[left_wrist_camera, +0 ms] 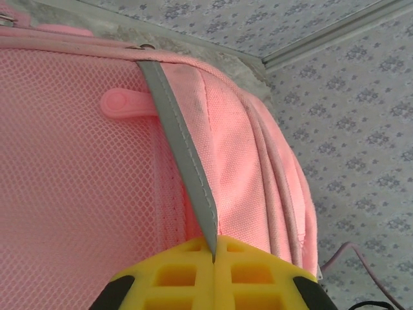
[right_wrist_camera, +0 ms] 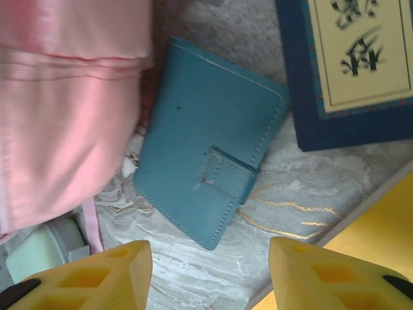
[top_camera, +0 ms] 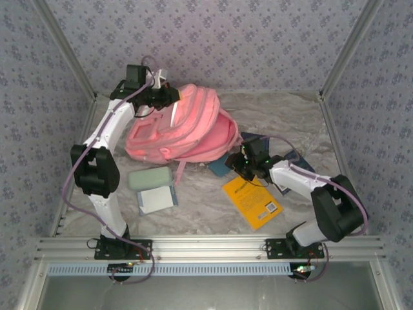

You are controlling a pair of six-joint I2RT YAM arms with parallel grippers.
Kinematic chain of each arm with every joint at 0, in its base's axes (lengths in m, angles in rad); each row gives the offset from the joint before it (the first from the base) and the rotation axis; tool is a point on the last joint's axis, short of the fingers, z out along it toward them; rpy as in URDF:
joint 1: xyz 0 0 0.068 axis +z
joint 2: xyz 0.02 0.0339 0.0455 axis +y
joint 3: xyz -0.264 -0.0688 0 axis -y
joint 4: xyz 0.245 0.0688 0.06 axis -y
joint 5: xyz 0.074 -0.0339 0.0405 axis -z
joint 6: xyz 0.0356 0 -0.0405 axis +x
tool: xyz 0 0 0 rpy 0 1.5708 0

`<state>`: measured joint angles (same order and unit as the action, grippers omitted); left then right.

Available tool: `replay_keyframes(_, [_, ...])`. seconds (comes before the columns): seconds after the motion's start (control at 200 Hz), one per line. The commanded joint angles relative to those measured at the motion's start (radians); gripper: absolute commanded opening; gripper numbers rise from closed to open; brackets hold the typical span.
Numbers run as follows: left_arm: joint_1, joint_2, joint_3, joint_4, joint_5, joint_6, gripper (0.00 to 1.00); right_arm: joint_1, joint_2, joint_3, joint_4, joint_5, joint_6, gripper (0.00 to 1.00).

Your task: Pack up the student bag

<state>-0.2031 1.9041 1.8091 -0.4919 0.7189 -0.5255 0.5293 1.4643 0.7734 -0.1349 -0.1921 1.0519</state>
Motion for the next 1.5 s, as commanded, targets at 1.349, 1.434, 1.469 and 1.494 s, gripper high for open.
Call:
replay_keyframes(1.349, [-0.018,0.034,-0.014,-0.023,0.013,0.047,0.00,-0.017,0.340,0.002,0.547,-0.038,0.257,0.02])
replay_keyframes(1.434, [-0.011,0.031,-0.002,-0.031,0.013,0.047,0.00,-0.020,0.310,-0.015,0.527,-0.013,0.245,0.00])
replay_keyframes(1.469, [-0.006,0.027,0.002,-0.034,0.012,0.046,0.00,-0.021,0.296,-0.024,0.519,-0.006,0.238,0.00])
replay_keyframes(1.494, [-0.004,0.022,0.005,-0.036,0.011,0.044,0.00,-0.022,0.286,-0.032,0.514,0.000,0.232,0.00])
